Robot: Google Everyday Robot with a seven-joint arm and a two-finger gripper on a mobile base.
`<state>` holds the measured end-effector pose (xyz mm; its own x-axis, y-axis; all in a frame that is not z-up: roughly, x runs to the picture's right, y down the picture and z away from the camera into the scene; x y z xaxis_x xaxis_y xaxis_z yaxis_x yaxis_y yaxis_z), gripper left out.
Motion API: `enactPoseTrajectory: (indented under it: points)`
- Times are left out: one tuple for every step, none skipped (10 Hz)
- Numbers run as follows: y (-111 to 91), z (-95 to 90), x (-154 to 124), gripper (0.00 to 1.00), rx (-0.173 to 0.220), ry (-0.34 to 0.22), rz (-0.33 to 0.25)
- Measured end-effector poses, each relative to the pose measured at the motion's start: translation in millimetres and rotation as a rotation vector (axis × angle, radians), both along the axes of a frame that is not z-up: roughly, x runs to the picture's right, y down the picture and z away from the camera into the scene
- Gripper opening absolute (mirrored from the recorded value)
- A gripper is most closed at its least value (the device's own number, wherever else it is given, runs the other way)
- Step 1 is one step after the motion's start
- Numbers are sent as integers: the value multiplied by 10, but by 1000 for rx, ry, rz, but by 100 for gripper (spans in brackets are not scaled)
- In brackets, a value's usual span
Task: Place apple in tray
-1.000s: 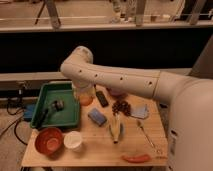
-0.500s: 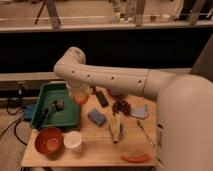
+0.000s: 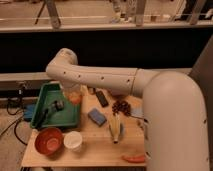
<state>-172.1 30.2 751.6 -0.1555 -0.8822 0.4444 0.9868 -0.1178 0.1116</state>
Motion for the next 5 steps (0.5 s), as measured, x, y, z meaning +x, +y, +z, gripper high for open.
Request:
enactPoseTrajectory:
  points:
    - [7, 14, -73, 80, 2, -7, -12]
    - [11, 25, -143, 80, 5, -14, -23]
    - [2, 47, -155, 80, 7, -19, -29]
    - [-25, 84, -168, 80, 10, -24, -28]
    - [-30, 120, -232, 80, 10, -34, -28]
